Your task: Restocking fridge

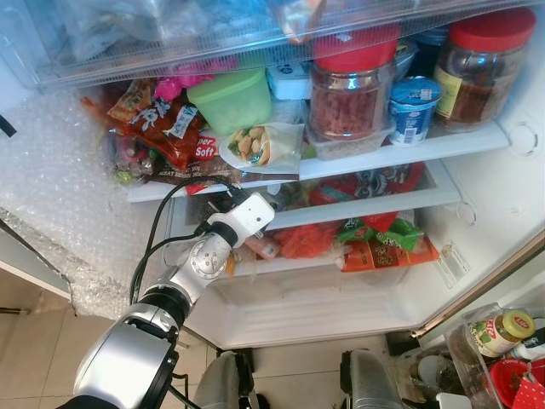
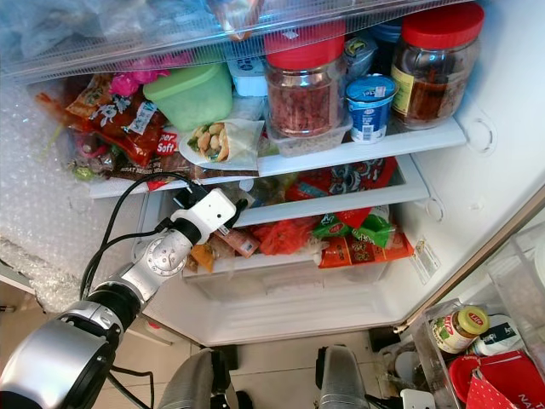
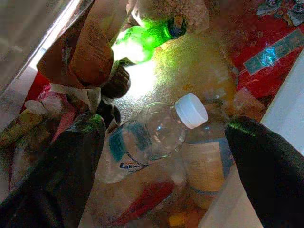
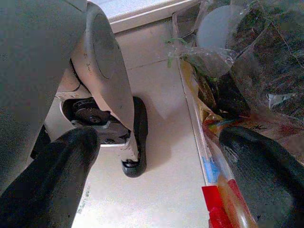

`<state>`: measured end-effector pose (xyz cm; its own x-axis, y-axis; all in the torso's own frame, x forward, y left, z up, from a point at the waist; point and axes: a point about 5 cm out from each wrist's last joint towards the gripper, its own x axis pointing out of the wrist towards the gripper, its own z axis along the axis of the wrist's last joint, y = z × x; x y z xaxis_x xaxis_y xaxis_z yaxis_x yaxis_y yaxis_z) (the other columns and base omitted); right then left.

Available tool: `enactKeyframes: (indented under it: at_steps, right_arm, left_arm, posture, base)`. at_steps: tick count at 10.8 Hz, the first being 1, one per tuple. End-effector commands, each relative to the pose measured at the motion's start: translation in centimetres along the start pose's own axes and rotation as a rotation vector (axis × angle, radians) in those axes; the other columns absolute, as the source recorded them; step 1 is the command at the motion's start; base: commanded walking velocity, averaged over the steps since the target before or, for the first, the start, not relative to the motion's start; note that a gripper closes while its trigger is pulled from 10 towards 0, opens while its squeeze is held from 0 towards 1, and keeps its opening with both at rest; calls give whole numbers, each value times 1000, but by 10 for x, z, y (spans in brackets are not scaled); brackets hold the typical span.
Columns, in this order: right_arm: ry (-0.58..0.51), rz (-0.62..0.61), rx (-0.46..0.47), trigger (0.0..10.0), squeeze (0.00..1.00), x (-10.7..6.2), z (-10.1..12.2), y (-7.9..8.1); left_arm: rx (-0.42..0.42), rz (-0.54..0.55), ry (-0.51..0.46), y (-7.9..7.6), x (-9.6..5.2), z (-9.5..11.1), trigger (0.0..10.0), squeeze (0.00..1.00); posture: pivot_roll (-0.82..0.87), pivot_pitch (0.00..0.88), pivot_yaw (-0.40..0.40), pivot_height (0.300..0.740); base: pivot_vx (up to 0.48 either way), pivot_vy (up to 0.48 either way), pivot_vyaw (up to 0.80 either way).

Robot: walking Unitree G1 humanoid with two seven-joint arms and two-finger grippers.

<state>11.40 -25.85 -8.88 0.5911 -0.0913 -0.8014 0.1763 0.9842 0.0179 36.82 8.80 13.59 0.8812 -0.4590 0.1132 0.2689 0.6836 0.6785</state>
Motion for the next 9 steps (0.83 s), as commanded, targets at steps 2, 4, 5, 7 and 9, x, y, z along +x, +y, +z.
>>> enactKeyframes:
  at_steps: [2, 4, 5, 7, 9]
  right_arm:
    - [32, -4, 14, 10000, 0, -2, -9, 0]
    - [32, -4, 14, 10000, 0, -2, -9, 0]
    - [32, -4, 14, 10000, 0, -2, -9, 0]
    - [25, -6, 11, 10000, 0, -3, -9, -1]
    - [24, -9, 10, 10000, 0, -3, -9, -2]
  left_arm:
    - [-14, 6, 6, 4, -2, -4, 10000, 1000]
    - [-16, 5, 5, 4, -3, -4, 10000, 1000]
    - [-16, 5, 5, 4, -3, -4, 10000, 1000]
    - [-551, -33, 14, -33, -80, -34, 10000, 0]
    - [-590, -58, 3, -38, -83, -32, 10000, 0]
  posture:
    - [-161, 148, 147, 627]
    - [-161, 148, 147, 627]
    - [-161, 148, 147, 627]
    - [-157, 143, 151, 627]
    - [-160, 144, 151, 627]
  base:
    - [0, 0, 0]
    - [0, 0, 0]
    - [0, 0, 0]
    - [0, 0, 0]
    - [0, 0, 0]
